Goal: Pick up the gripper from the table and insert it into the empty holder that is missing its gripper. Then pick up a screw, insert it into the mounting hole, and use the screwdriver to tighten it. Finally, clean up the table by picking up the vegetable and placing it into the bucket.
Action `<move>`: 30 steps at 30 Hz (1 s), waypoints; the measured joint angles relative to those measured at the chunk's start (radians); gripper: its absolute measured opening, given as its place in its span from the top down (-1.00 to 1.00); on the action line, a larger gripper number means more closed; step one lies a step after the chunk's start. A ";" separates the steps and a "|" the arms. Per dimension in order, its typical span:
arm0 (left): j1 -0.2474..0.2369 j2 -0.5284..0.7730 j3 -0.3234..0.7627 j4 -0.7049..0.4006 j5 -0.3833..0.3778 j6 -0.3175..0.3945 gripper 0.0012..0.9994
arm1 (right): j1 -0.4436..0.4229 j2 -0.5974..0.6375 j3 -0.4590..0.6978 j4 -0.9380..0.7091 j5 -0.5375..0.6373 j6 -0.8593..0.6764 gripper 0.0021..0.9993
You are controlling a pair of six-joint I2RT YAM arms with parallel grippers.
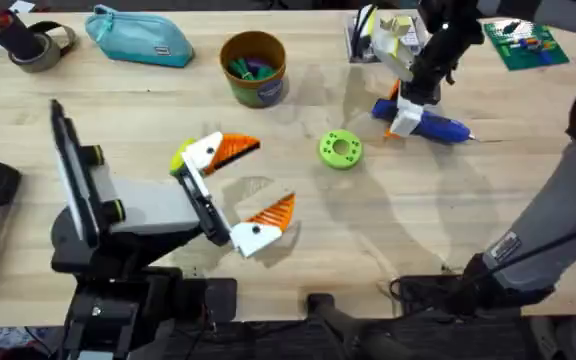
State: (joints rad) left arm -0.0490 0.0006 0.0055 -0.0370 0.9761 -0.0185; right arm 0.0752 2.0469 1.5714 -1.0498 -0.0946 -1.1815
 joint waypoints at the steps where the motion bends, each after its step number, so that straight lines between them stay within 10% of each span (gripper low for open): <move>1: 0.000 0.000 0.000 0.019 -0.021 -0.007 -0.97 | 0.006 -0.010 0.000 -0.003 -0.001 0.022 -0.99; 15: 0.000 0.054 0.200 -0.045 -0.396 -0.048 -0.97 | 0.067 -0.413 0.188 -0.081 -0.086 0.612 -0.99; 30: 0.000 0.838 0.864 -0.743 -0.634 0.045 -0.97 | 0.066 -0.647 0.208 -0.225 -0.110 0.991 -0.99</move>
State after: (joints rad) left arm -0.0489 0.8390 0.8692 -0.7804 0.3417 0.0263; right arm 0.1410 1.3998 1.7798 -1.2743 -0.2042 -0.1904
